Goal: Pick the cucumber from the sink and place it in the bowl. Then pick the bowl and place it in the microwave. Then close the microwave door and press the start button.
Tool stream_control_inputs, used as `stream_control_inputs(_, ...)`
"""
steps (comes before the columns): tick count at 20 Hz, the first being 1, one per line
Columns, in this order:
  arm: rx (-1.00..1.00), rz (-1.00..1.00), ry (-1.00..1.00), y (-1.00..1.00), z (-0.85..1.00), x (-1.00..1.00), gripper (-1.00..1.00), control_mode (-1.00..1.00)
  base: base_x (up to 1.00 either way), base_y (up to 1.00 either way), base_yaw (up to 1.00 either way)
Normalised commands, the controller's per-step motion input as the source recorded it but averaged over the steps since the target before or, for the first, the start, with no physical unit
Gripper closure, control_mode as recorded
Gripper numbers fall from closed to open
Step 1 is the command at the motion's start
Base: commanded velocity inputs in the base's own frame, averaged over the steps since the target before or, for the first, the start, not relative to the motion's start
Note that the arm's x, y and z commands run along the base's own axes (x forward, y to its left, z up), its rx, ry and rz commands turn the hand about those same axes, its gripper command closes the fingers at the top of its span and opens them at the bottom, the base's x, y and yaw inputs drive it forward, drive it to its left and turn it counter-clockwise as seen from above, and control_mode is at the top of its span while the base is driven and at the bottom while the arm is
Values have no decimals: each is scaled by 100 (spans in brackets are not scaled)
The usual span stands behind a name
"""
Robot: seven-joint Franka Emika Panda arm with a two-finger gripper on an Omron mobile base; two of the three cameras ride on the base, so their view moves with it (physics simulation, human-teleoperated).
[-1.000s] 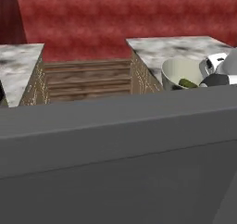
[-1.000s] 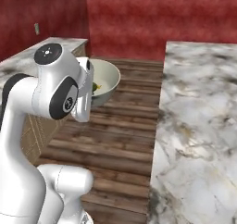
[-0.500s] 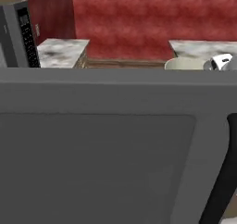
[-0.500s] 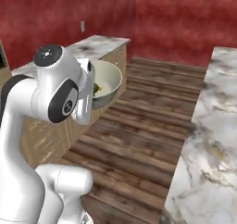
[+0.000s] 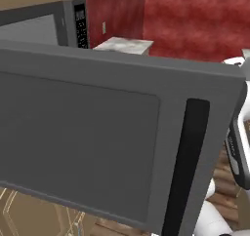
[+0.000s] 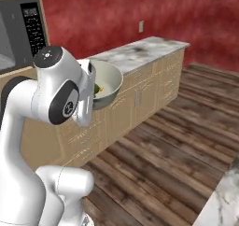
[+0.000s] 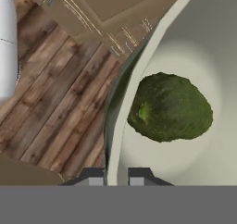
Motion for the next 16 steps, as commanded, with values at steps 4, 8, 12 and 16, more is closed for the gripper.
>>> stream_control_inputs(4,0,0,0,0,0,0,100,100,21,1,51)
stream_control_inputs(8,0,0,0,0,0,0,100,100,33,0,53)
stream_control_inputs(12,0,0,0,0,0,0,100,100,47,0,55)
stream_control_inputs(16,0,0,0,0,0,0,100,100,48,0,53)
